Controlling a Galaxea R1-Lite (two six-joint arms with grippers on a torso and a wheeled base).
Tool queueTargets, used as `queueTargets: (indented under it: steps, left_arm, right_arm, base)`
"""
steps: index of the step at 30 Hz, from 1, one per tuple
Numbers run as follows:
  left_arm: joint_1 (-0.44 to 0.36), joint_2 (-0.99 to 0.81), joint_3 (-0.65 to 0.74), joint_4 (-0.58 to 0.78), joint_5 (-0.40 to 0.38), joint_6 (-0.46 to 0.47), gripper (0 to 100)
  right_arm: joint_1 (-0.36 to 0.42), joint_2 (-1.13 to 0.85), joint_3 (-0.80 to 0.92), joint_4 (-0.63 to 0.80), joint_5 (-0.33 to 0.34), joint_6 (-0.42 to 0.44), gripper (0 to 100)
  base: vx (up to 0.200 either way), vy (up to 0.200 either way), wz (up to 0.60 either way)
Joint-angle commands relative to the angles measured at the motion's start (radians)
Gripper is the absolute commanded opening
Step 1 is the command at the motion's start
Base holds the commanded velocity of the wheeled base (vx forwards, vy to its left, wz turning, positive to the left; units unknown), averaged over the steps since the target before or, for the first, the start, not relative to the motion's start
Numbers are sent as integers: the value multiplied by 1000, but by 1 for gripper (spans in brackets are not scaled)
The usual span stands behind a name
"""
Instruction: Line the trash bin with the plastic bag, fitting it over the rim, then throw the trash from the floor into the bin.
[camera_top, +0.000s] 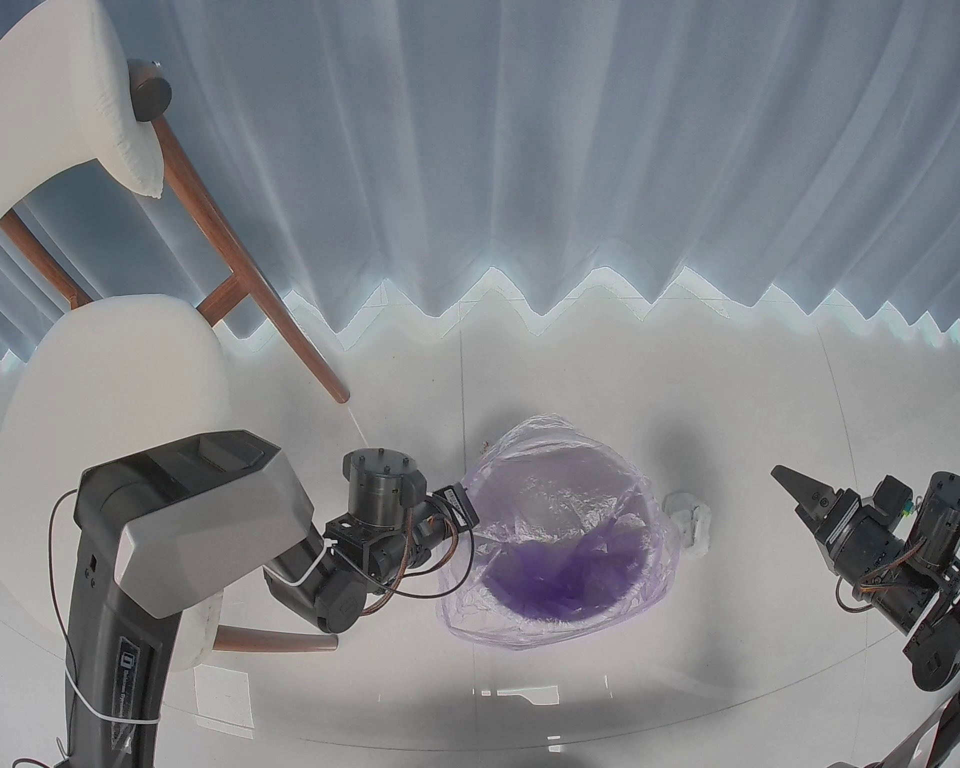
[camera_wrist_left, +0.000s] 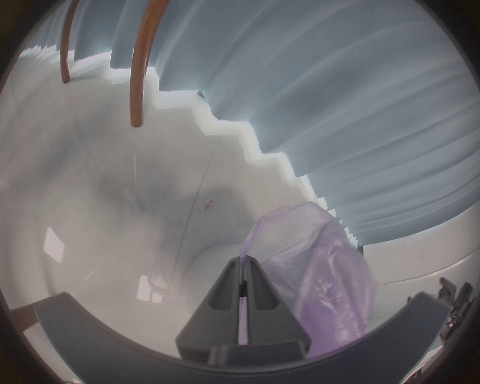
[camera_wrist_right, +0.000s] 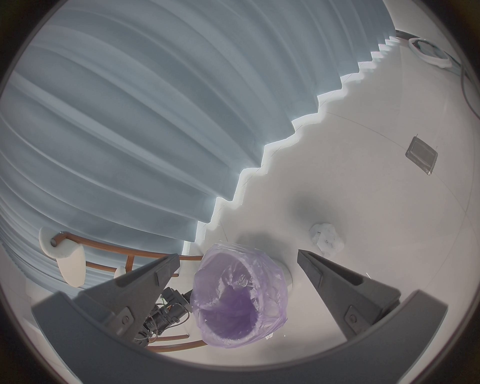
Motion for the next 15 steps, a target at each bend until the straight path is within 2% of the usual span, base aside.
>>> queueTargets:
  steps: [1, 4, 13, 15]
  left_arm:
    - [-32, 1, -68, 89, 70, 28, 0]
    - [-36, 8, -97, 130, 112, 23, 0]
    - [-4, 27, -104, 124, 124, 8, 0]
    - [7, 22, -124, 119, 128, -51, 0]
  right_arm:
    - [0, 4, 18, 0, 0, 0, 100]
    - [0, 4, 18, 0, 2, 2, 100]
    - [0, 5, 18, 0, 2, 3, 100]
    - [0, 9, 18, 0, 2, 3, 100]
  base:
    - [0, 0, 0]
    - [0, 0, 0]
    - [0, 0, 0]
    - [0, 0, 0]
